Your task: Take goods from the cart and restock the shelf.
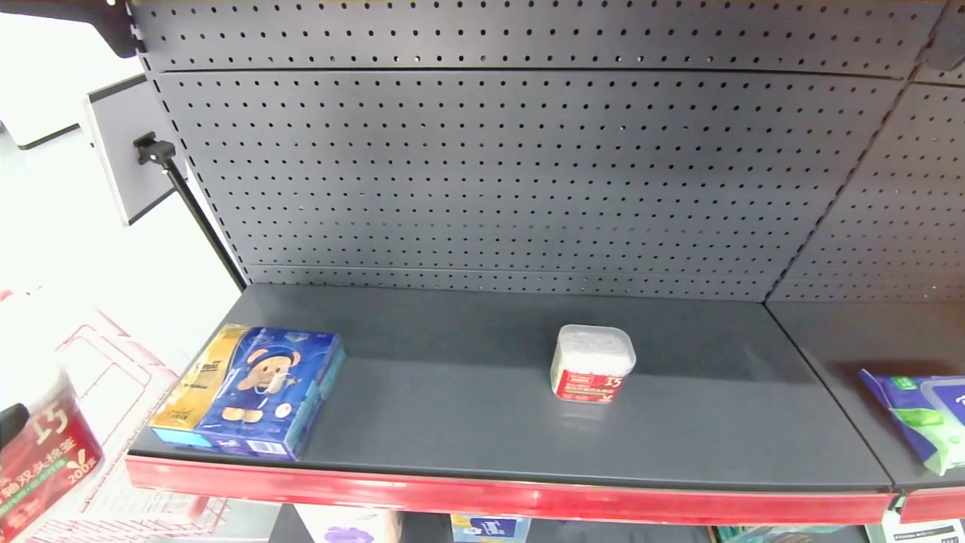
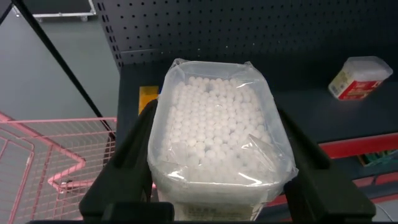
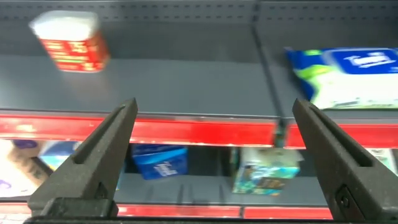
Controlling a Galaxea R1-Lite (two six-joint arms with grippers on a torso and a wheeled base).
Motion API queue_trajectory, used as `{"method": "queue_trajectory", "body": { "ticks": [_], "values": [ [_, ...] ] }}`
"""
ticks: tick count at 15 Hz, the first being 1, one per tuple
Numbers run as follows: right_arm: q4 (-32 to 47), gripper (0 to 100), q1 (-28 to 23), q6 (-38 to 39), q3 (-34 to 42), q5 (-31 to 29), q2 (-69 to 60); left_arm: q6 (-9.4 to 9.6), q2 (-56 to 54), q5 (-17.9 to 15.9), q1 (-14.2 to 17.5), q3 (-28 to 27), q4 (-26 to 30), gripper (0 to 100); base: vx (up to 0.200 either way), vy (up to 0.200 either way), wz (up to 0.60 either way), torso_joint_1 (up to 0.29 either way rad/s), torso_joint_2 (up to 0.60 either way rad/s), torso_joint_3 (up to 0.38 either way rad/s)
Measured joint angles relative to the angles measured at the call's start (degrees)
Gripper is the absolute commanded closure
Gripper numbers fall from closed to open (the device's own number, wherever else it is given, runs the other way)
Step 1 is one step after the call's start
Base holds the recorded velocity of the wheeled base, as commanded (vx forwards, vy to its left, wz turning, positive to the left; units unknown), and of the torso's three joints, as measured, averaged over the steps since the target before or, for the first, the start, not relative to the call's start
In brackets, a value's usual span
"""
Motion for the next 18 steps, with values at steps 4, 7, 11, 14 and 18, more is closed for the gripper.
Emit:
{"method": "queue_trajectory", "body": {
  "ticks": [4,7,11,14,18],
  "values": [
    [0.02,0,0.02,-0.11,0.00,0.06,0.00,0.00,0.04,-0.06,0.02,0.02,0.00,100,0.000,-0.200,0.00,0.002,0.00,0.004],
    [0.20,0,0.07,-0.22,-0.04,0.09,0.02,0.02,0.06,-0.06,-0.02,0.26,0.00,100,0.000,0.000,0.00,0.000,0.00,0.000],
    [0.24,0,0.38,2.04,-6.24,1.05,3.99,0.00,0.56,-0.06,-0.02,0.33,0.02,100,0.000,0.000,0.00,0.000,0.00,0.000],
    [-0.13,0,1.95,3.63,-20.85,4.92,19.79,-0.04,2.13,-0.46,-0.09,0.20,-1.61,100,0.000,0.000,0.00,0.000,0.00,0.000],
    [-2.69,0,7.96,-1.48,-33.85,16.86,48.88,-0.09,5.44,-2.21,-0.13,0.06,-4.57,100,0.000,0.000,0.00,0.000,0.00,0.000]
  ]
}}
